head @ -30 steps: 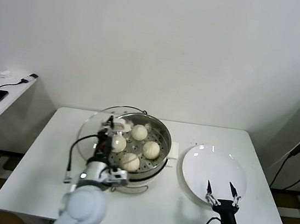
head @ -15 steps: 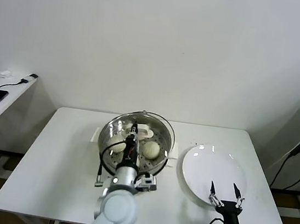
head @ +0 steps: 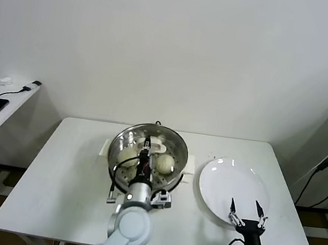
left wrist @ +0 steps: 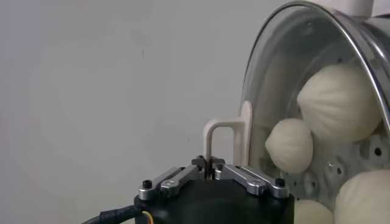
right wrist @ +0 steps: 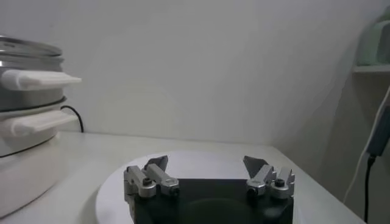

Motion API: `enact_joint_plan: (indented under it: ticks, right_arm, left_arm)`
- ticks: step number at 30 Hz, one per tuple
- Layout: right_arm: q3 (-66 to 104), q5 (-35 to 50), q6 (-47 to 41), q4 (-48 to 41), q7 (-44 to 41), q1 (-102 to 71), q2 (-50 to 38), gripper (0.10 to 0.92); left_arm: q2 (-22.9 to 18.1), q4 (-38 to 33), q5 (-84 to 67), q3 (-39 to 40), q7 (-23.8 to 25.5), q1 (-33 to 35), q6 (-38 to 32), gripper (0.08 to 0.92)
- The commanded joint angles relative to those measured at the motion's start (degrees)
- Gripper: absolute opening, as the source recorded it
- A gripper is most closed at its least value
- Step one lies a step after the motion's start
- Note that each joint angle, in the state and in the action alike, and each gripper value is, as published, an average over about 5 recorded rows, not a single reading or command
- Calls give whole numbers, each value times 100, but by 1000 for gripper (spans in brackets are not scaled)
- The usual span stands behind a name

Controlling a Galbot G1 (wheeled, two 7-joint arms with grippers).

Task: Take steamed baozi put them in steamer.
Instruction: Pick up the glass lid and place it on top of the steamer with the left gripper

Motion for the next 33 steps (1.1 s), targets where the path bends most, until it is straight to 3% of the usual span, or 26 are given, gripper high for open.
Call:
enact_joint_plan:
  ticks: [1, 15, 23, 28, 33]
  right_arm:
    - [-4, -23, 49, -33, -23, 0, 19, 823]
    - [-19, -54, 112, -25, -111, 34, 15, 823]
    - [-66, -73, 70, -31, -156, 61, 15, 823]
    - [-143, -28, 25, -15, -146, 77, 25, 823]
    - [-225, 204, 26, 66, -77, -13, -38, 823]
  left_arm:
    - [17, 220, 58, -99, -114, -22, -7, 134]
    - [121, -157, -318, -6, -84, 63, -33, 164]
    - [347, -987, -1077, 56, -69, 239, -56, 389]
    - [528, -1543, -2389, -208, -595, 564, -377, 528]
    - [741, -1988, -4451, -1040, -1115, 1050, -929, 675]
